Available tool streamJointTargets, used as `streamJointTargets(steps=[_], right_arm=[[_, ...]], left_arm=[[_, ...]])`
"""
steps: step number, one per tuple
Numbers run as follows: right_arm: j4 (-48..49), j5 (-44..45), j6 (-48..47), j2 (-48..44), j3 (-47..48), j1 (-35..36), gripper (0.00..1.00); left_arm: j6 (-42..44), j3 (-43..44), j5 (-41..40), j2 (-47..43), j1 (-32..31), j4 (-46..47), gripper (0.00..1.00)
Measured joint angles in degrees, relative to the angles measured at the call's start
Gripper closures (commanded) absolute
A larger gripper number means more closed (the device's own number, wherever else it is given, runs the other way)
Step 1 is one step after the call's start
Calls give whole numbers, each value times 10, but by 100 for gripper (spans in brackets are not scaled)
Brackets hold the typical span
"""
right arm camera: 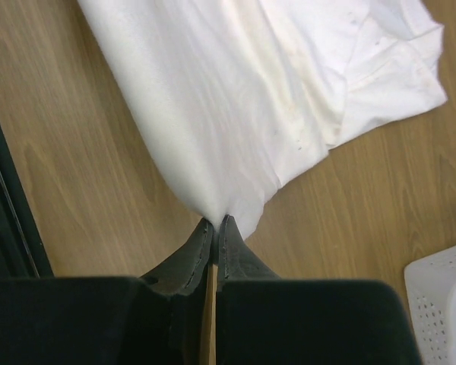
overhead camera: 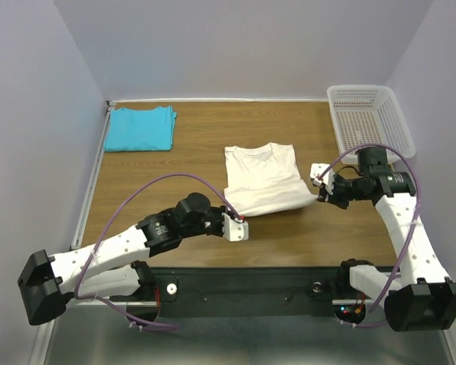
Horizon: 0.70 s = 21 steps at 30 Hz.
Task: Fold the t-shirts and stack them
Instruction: Fold the tshirt
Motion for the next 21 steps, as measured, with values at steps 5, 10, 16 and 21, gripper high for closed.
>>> streamJointTargets(steps=[5, 10, 16, 21], right_arm=[[-17, -12, 40, 6, 74, 0, 99], [-17, -18, 71, 25, 120, 0, 99], [-16, -21, 103, 49, 139, 0, 99], [-8, -21, 128, 51, 144, 0, 99]], left_arm=[[6, 39, -36, -17, 0, -21, 100], [23, 57, -59, -14, 12, -20, 100], [48, 73, -64, 14, 51, -12, 100], [62, 96, -49, 36, 93, 9, 100]])
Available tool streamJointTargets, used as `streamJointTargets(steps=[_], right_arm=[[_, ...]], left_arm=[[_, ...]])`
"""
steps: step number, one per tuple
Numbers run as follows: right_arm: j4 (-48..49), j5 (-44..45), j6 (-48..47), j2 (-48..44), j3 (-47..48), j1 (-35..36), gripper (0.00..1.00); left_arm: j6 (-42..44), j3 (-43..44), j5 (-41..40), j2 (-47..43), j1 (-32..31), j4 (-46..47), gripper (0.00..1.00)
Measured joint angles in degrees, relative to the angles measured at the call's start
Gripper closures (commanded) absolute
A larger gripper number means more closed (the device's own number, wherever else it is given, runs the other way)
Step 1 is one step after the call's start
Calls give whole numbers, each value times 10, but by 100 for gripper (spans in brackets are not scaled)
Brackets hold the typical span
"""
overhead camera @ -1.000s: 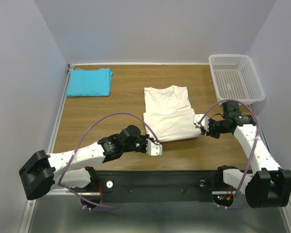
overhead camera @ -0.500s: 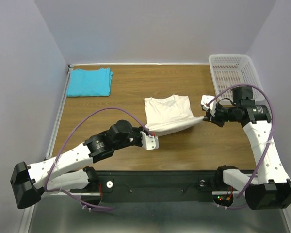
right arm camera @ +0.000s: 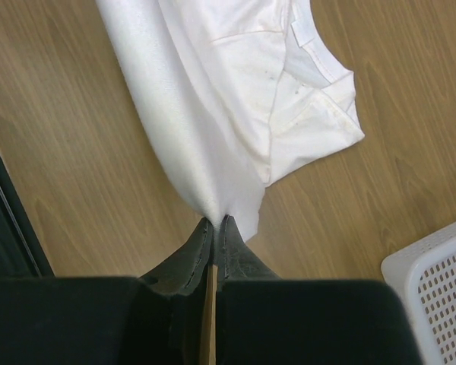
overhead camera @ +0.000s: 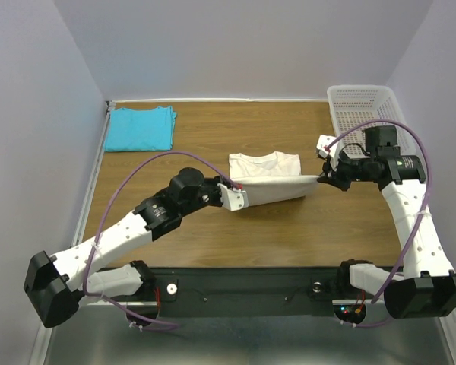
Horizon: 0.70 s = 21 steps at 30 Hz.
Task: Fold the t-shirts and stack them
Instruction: Fold the tshirt
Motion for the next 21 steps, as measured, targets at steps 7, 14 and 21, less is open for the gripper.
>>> streamJointTargets(steps=[7, 14, 21], right_arm=[[29, 14, 40, 3, 2, 0, 99], [71, 37, 79, 25, 2, 0, 99], [120, 46, 109, 63, 2, 0, 99]], left_arm=[[18, 51, 26, 57, 35, 28, 100], [32, 66, 42, 111, 55, 43, 100], [34, 67, 51, 123, 72, 60, 100]])
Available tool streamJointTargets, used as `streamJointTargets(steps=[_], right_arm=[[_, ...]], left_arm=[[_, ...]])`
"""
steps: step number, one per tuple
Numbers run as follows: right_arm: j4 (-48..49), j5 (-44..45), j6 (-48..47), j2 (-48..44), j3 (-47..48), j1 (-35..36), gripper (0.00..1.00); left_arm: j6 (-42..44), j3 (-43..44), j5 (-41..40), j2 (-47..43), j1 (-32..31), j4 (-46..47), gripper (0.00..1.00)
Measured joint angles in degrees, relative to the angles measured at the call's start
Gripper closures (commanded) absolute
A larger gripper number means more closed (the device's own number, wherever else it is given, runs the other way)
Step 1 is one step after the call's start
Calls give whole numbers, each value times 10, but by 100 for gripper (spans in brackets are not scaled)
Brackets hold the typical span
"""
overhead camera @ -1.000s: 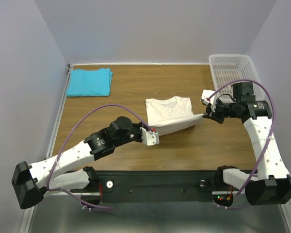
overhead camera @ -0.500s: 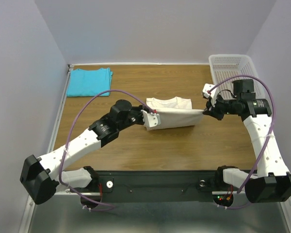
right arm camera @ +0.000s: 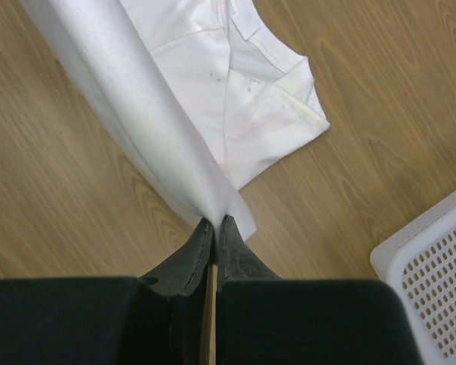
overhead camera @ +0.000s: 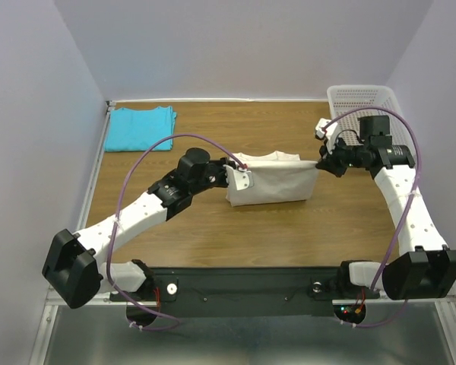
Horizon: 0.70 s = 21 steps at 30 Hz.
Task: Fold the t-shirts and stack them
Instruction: Fold the tshirt
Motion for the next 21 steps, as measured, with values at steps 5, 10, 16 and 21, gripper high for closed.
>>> streamJointTargets(steps=[5, 10, 16, 21], right_arm=[[28, 1, 13, 27, 0, 0, 99], [50, 7, 24, 43, 1, 0, 99], [68, 13, 36, 58, 15, 0, 99], [87, 17, 43, 82, 33, 0, 99]], left_arm=[[5, 5, 1, 14, 10, 12, 100], [7, 17, 1, 42, 20, 29, 100], [9, 33, 0, 70, 30, 50, 100], [9, 48, 0, 92, 38, 64, 100]])
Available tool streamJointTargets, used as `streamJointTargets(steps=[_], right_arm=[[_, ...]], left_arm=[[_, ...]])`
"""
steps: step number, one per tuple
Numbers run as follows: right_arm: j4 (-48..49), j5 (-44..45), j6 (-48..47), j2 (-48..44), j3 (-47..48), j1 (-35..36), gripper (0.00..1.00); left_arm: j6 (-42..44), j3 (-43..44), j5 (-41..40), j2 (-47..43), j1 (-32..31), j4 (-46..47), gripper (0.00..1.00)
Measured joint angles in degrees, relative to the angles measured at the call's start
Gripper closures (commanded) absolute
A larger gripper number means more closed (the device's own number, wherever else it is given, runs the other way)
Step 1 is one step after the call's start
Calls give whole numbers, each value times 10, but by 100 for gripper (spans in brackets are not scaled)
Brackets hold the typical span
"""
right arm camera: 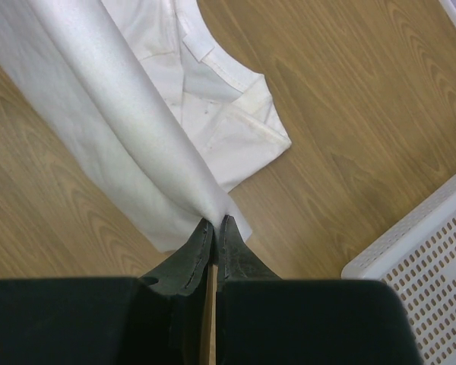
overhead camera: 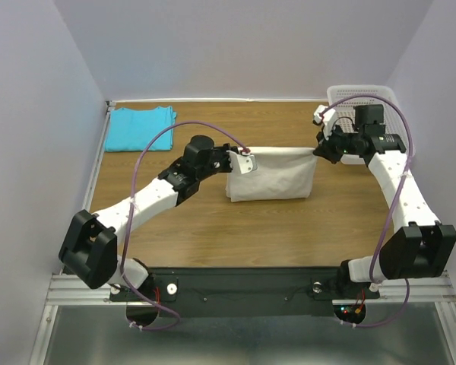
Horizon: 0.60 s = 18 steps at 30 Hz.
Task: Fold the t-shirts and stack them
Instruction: Fold the tshirt
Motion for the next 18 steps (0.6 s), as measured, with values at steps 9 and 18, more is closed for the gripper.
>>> streamJointTargets(steps=[9, 18], right_arm=[[23, 2, 11, 39, 4, 0, 99], [57, 9, 21, 74, 6, 0, 99]], left_arm=[[0, 13, 3, 49, 15, 13, 100], [1, 23, 4, 79, 26, 30, 100]])
